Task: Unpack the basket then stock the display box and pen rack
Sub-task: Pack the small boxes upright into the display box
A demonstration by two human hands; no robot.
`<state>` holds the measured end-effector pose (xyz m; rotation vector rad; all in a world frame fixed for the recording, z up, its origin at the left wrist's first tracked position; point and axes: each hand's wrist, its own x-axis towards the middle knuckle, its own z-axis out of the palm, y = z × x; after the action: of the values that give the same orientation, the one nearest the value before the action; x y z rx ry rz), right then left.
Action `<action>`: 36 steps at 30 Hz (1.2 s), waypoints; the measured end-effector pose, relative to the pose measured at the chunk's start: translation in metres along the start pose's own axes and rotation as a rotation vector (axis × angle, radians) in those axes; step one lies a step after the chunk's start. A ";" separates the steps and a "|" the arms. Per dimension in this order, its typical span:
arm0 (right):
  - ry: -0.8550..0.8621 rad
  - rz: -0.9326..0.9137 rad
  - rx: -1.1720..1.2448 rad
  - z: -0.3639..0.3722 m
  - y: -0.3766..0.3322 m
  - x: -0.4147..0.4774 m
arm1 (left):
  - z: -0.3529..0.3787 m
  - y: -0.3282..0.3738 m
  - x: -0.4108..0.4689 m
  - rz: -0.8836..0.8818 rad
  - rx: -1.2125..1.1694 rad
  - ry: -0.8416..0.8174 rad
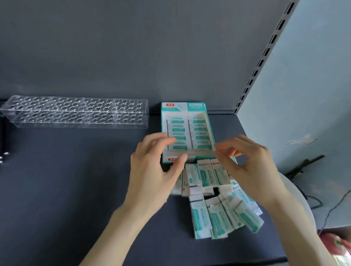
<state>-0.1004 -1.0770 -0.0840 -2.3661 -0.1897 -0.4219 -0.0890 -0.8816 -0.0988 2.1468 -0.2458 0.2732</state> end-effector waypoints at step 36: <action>-0.017 0.143 0.512 -0.021 0.015 -0.105 | 0.033 0.047 -0.128 -0.347 -0.296 0.374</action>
<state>-0.1999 -1.1041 -0.1162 -1.8652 -0.1171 -0.2476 -0.2212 -0.9255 -0.1161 1.7672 0.2840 0.4003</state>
